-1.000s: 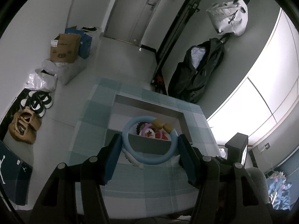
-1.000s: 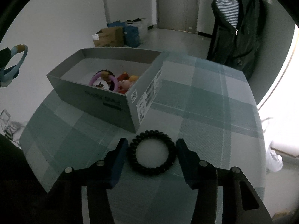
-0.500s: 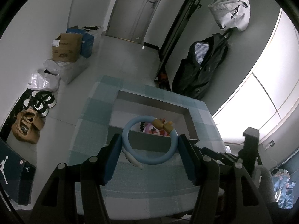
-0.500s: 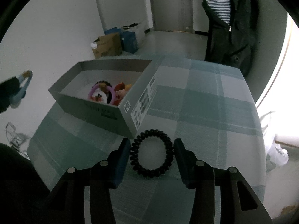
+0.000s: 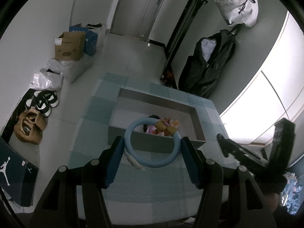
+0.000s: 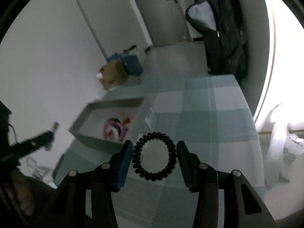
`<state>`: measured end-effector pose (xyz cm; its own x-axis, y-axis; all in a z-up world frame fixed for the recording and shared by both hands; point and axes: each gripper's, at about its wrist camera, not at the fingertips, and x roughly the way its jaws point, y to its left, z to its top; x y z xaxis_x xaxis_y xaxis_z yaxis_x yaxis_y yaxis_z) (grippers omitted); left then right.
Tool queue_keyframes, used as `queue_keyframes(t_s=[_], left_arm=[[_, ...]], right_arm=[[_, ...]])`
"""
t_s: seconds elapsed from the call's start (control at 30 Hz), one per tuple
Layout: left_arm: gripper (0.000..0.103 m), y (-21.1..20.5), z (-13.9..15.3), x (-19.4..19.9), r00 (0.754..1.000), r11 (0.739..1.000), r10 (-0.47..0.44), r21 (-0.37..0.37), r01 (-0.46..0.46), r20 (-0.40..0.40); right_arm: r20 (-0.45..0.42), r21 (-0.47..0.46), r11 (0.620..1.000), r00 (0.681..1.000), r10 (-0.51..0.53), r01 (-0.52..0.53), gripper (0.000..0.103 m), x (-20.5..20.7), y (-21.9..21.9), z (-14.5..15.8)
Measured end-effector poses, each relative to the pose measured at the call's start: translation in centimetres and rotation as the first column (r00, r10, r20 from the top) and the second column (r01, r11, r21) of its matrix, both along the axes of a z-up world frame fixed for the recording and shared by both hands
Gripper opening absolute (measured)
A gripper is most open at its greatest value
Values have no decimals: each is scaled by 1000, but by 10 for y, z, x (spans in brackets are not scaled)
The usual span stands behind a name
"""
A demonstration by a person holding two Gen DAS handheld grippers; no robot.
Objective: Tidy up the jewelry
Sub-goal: 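Carry both bracelets into the gray box and open both grippers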
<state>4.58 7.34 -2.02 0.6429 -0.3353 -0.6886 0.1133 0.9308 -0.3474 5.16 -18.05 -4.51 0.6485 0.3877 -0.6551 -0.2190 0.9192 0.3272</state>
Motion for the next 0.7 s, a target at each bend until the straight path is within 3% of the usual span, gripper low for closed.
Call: queue_keyframes(t_s=[0.37, 0.7], left_arm=[[56, -15, 11, 26, 1000, 1000, -28, -4, 28, -7], [56, -13, -5, 49, 996, 999, -35, -9, 35, -79]], right_arm=[[78, 61, 991, 990, 114, -119, 46, 19, 17, 40], [75, 77, 976, 978, 197, -202, 46, 58, 40, 40]])
